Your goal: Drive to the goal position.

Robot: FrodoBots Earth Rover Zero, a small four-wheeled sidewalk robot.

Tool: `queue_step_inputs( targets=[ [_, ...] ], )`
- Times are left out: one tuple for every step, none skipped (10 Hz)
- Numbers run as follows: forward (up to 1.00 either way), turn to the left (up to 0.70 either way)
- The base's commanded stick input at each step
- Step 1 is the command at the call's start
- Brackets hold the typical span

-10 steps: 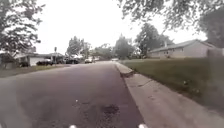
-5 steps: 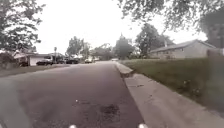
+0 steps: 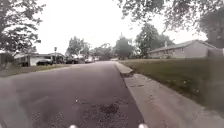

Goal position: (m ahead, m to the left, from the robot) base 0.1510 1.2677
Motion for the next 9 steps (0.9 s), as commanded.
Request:
queue_step_inputs(
  targets=[
    [0.07,0.00],
    [0.07,0.00],
    [0.07,0.00],
    [0.07,0.00],
    [0.07,0.00],
    [0.07,0.00],
    [0.07,0.00],
    [0.07,0.01],
    [0.07,0.02]
  ],
)
